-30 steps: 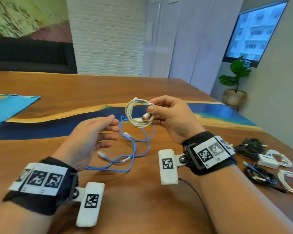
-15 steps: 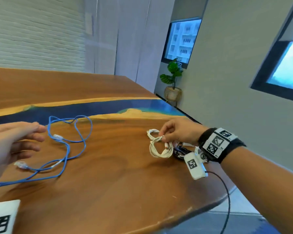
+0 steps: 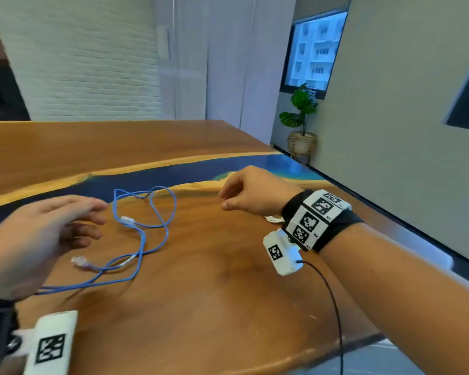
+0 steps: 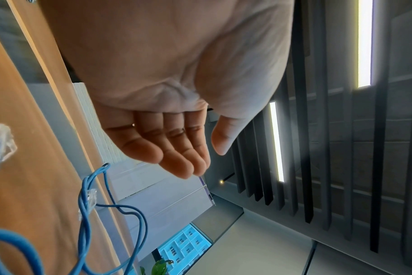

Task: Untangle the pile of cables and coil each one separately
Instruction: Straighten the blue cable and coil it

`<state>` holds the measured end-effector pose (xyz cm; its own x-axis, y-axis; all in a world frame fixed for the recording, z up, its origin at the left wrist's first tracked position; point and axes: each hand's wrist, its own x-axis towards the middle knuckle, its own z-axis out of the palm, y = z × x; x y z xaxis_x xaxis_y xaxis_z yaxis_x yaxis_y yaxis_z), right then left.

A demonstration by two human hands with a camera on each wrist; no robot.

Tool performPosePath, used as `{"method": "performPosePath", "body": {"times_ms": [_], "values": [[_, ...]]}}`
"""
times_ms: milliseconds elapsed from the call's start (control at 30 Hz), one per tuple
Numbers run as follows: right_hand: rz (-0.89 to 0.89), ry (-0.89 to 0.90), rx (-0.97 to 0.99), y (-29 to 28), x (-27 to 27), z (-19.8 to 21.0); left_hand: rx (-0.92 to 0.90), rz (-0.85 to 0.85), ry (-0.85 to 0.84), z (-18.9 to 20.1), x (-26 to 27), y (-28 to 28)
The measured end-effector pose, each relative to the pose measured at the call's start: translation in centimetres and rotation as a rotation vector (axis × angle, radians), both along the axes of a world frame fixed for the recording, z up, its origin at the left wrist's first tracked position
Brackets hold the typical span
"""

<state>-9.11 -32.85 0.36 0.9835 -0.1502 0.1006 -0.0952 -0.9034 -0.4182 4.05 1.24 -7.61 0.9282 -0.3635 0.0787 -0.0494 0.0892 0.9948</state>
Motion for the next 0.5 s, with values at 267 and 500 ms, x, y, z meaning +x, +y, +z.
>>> {"method": "performPosePath", "body": {"times_ms": [267, 500], "values": [[0.516, 0.216, -0.377, 15.3, 5.9, -2.0, 0.043, 0.184, -0.098, 3.3, -3.6, -0.5], [0.586, 0.432, -0.506, 17.2, 8.0, -4.6, 0.138, 0.184, -0.081, 3.7, -4.1, -0.3]]}}
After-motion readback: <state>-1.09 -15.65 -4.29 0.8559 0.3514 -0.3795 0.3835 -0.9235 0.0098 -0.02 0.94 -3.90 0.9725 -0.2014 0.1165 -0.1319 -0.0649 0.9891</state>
